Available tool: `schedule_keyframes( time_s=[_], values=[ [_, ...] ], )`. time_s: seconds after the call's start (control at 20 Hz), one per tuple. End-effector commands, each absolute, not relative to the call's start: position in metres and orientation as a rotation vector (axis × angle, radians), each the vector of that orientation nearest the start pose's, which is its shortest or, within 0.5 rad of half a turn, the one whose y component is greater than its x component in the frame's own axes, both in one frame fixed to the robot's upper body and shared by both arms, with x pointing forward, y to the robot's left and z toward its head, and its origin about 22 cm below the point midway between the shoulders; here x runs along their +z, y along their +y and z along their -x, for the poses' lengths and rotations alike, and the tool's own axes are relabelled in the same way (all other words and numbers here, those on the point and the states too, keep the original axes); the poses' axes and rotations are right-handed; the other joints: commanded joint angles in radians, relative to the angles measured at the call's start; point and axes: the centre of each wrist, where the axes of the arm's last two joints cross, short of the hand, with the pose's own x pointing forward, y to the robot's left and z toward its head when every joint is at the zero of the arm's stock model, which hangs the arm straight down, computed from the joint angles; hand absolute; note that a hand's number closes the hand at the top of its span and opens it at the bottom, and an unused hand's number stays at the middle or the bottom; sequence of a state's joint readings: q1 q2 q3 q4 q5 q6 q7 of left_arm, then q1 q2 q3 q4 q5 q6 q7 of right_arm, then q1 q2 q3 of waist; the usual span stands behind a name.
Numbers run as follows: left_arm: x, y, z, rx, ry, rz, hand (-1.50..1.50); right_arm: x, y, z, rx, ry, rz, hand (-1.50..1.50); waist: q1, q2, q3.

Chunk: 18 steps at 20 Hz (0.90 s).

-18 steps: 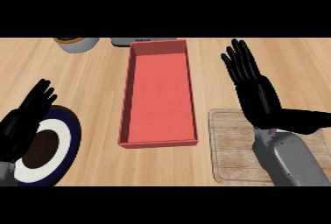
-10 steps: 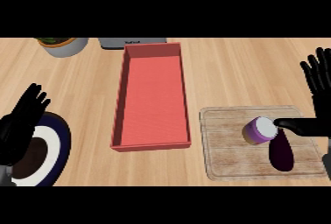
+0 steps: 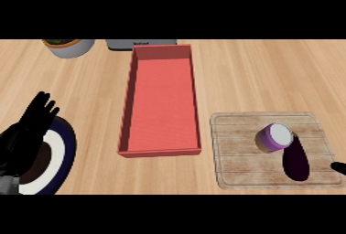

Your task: Pick the can from the cutting board and place it in the cardboard box

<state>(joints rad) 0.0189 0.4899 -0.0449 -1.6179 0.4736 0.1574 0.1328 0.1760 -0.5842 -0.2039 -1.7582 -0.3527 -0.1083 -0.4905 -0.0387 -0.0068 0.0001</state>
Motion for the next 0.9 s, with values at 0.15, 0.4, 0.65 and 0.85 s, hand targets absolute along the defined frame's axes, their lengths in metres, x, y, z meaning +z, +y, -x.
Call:
schedule_keyframes(
  time_s=[0.15,0.4,0.65,0.85],
  values=[
    [0.048,0.319,-0.235,0.071,-1.436,-0.080,0.00,0.135,-0.403,-0.168,0.649,-1.772,0.704,-1.50,0.008,0.003,-0.007],
    [0.061,0.321,-0.243,0.067,-1.442,-0.060,0.00,0.154,-0.385,-0.164,0.854,-1.499,0.784,-1.50,0.022,0.005,-0.004],
    [0.057,0.324,-0.252,0.039,-1.443,-0.061,0.00,0.192,-0.359,-0.180,0.939,-1.274,0.797,-1.50,0.048,0.013,-0.004],
    [0.044,0.307,-0.246,0.030,-1.438,-0.050,0.00,0.190,-0.316,-0.172,0.926,-1.194,0.729,-1.50,0.052,0.010,-0.002]
  ],
)
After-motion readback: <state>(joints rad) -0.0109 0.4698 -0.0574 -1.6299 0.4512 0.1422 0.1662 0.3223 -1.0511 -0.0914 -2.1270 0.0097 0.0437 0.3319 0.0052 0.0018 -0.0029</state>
